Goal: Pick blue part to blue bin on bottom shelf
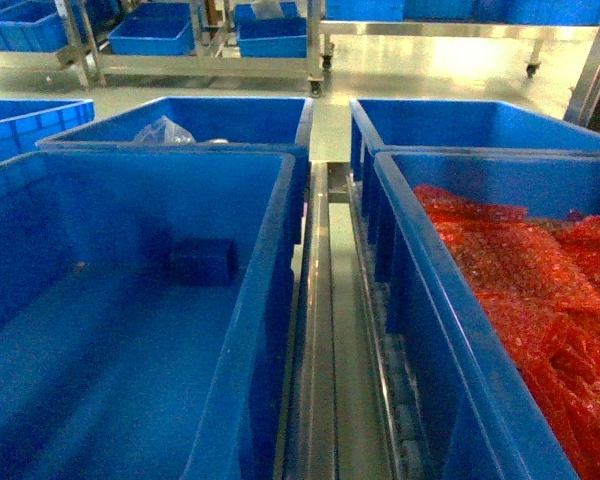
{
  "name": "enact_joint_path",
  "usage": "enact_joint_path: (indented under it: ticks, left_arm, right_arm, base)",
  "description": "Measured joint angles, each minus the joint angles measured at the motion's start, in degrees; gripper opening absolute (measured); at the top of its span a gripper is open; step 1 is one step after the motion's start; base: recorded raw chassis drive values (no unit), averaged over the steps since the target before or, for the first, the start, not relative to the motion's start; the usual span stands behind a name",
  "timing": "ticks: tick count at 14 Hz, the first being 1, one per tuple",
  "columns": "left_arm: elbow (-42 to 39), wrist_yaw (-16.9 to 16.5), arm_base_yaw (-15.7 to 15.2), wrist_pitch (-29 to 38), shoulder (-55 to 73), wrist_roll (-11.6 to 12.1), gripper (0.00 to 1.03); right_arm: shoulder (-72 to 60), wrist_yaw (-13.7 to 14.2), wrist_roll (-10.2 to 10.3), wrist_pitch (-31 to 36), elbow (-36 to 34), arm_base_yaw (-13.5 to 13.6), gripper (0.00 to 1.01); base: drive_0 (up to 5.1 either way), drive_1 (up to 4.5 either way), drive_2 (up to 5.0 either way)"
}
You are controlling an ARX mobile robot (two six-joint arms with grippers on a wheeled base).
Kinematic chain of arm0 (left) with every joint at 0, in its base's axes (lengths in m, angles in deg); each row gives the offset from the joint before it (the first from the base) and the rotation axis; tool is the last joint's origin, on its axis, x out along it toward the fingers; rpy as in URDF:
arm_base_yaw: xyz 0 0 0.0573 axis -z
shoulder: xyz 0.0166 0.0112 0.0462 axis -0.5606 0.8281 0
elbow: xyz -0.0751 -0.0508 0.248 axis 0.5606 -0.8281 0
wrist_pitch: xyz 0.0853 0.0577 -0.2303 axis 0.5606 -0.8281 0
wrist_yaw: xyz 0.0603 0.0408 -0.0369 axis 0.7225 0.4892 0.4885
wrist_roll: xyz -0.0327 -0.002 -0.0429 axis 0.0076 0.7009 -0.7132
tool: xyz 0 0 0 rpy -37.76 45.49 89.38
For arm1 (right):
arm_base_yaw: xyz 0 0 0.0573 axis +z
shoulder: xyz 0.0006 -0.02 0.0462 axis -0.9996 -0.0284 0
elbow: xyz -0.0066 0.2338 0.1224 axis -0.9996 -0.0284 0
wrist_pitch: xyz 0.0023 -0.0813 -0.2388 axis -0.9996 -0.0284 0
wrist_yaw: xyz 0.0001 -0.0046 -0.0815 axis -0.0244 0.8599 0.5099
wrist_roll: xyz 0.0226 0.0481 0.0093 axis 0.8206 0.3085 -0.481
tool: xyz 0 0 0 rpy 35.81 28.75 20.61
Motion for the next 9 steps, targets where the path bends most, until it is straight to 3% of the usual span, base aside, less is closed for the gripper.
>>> enact_joint_path:
  ticks: [9]
  left_arm:
    - [0.00, 0.00, 0.00, 0.00, 0.00, 0.00, 0.98]
  right_arm:
    - [0.00, 0.00, 0.00, -0.02, 0.00, 0.00, 0.98]
  base:
    - [0.0, 0.00, 0.0]
